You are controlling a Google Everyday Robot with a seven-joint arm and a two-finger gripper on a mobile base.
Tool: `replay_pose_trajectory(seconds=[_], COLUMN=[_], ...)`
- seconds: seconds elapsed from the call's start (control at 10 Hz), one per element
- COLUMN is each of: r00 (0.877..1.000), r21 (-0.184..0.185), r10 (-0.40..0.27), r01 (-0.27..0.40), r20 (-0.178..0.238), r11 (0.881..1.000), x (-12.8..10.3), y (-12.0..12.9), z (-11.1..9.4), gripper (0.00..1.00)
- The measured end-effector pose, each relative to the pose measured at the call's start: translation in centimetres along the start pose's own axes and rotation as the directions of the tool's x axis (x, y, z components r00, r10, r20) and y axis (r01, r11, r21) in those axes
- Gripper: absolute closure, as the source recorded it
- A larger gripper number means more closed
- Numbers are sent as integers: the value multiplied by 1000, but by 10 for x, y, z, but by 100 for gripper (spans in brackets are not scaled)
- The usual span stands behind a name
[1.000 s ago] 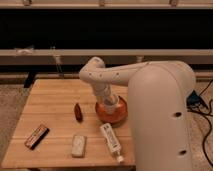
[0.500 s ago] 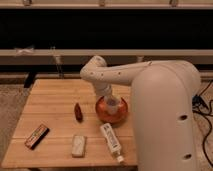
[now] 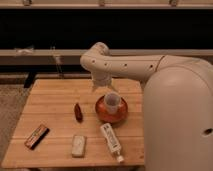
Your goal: Place the ceramic cup in the ceramic bowl
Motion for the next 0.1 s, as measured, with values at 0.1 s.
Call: replay_pose_trajectory(seconds=[0.1], r00=[1000], r21=[19], r10=[-13], r01=[13], r20=[-1], r11=[1000], x=[2], y=[-6], z=[-4], gripper=[20])
